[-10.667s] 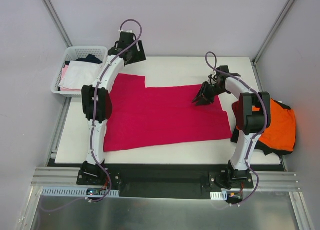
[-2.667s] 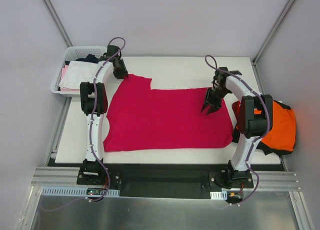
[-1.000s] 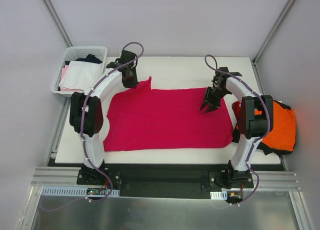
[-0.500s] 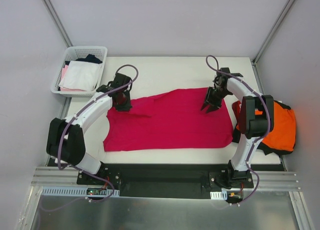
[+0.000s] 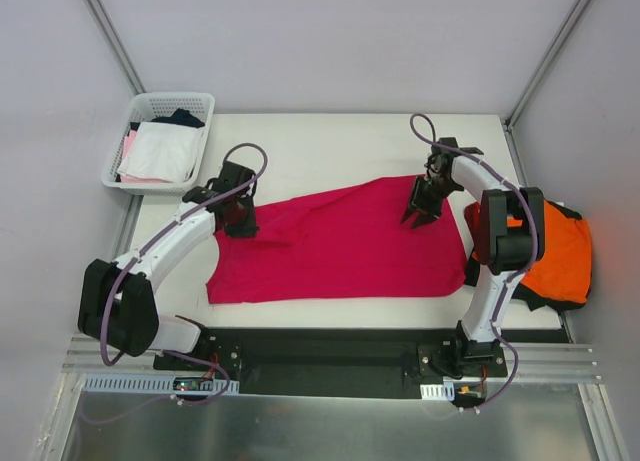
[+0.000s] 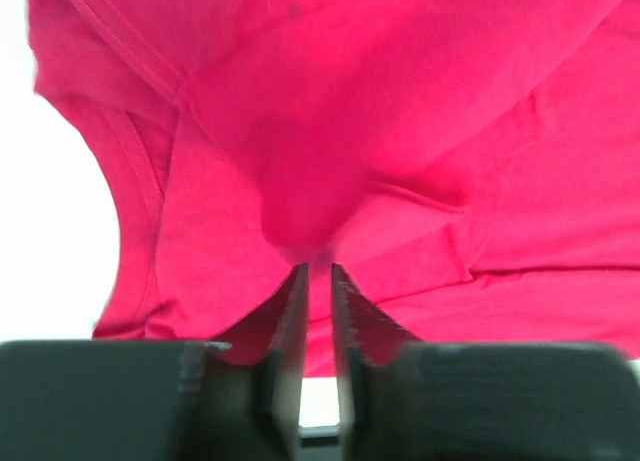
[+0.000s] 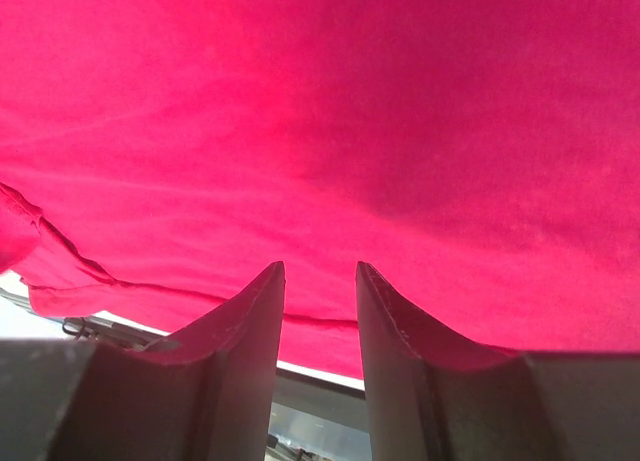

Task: Fold and stack the t-shirts
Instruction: Fold the tshirt

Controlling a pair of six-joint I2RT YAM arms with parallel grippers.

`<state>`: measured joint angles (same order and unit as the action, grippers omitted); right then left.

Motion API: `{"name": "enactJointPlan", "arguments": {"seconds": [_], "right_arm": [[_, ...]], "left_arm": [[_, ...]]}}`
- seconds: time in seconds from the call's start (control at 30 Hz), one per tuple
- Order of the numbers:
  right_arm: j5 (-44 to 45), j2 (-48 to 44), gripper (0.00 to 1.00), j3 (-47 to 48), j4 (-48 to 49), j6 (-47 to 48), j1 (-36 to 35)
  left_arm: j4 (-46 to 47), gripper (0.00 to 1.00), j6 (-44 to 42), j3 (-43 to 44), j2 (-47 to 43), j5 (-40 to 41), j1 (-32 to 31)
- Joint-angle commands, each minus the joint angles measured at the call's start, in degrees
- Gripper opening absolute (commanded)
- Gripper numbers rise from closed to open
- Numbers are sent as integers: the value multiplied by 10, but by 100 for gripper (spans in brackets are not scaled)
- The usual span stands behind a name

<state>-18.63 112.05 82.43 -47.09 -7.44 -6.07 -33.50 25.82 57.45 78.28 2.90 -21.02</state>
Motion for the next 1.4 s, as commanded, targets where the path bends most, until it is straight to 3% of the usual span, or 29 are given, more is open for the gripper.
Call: {"name": "enactJointPlan", "arguments": {"seconds": [0.0, 0.1, 0.2, 0.53, 0.87, 1.07, 1.37], "right_arm": [[-7, 15, 38, 36, -5, -9, 4], [-9, 19, 38, 54, -13, -10, 2], [-7, 21, 38, 57, -19, -7, 1], [12, 8, 39, 38, -4, -13, 32], [-35, 130, 44, 224, -3, -36, 155], [-70, 211, 45, 327, 3, -40, 191], [-133, 271, 45, 353, 60, -63, 211]], "left_arm": [[-12, 29, 12, -1, 16, -28, -3], [-12, 50, 17, 12, 34, -40, -3], [-11, 53, 20, 36, 44, -33, -6], [-2, 48, 12, 132, 131, -47, -74], [1, 48, 40, 113, 108, -68, -109], [-26, 48, 37, 111, 93, -66, -119], [-79, 49, 20, 169, 134, -65, -122]]}}
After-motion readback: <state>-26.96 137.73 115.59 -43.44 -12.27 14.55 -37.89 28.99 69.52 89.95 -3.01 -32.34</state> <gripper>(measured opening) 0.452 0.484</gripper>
